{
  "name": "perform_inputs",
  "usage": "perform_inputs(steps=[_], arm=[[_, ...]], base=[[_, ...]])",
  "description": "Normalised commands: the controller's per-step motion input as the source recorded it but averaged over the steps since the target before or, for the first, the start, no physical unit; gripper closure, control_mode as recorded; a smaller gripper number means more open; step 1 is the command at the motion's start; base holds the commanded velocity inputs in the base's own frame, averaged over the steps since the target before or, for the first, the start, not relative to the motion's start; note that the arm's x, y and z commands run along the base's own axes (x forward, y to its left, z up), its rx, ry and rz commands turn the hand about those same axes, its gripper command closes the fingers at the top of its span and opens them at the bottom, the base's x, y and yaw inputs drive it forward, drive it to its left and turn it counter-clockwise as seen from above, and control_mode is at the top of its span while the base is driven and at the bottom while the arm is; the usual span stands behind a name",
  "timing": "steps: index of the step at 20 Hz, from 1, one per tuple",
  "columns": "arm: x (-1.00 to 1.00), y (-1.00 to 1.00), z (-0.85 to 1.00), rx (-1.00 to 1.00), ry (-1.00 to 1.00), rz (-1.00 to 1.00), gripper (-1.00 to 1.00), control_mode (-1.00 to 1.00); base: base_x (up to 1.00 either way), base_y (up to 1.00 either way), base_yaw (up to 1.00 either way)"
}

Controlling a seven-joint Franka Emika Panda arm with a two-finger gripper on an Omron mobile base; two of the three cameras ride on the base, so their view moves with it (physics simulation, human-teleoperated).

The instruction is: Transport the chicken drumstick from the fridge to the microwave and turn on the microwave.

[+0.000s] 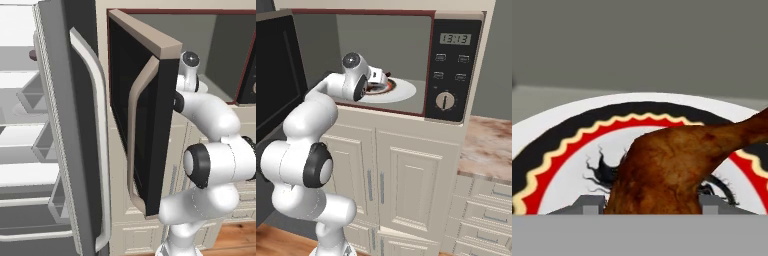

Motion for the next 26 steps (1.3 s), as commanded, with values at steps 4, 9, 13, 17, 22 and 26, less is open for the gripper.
perform_inputs(steps=[4, 9, 13, 17, 22, 26], arm=[[0.14, -0.02, -0.06, 0.01, 0.0, 0.0, 1.0, -1.0], [0.14, -0.01, -0.05, 0.0, 0.0, 0.0, 1.0, -1.0], [0.0, 0.0, -0.01, 0.0, 0.0, 0.0, -1.0, -1.0], [-0.04, -0.01, 0.01, 0.0, 0.0, 0.0, -1.0, -1.0], [-0.25, -0.06, 0.15, 0.0, 0.01, -0.01, -1.0, -1.0], [-0.53, -0.18, 0.32, 0.0, 0.01, -0.01, -1.0, -1.0]], base=[[0.0, 0.0, 0.0], [0.0, 0.0, 0.0], [0.0, 0.0, 0.0], [0.0, 0.0, 0.0], [0.0, 0.0, 0.0], [0.0, 0.0, 0.0]])
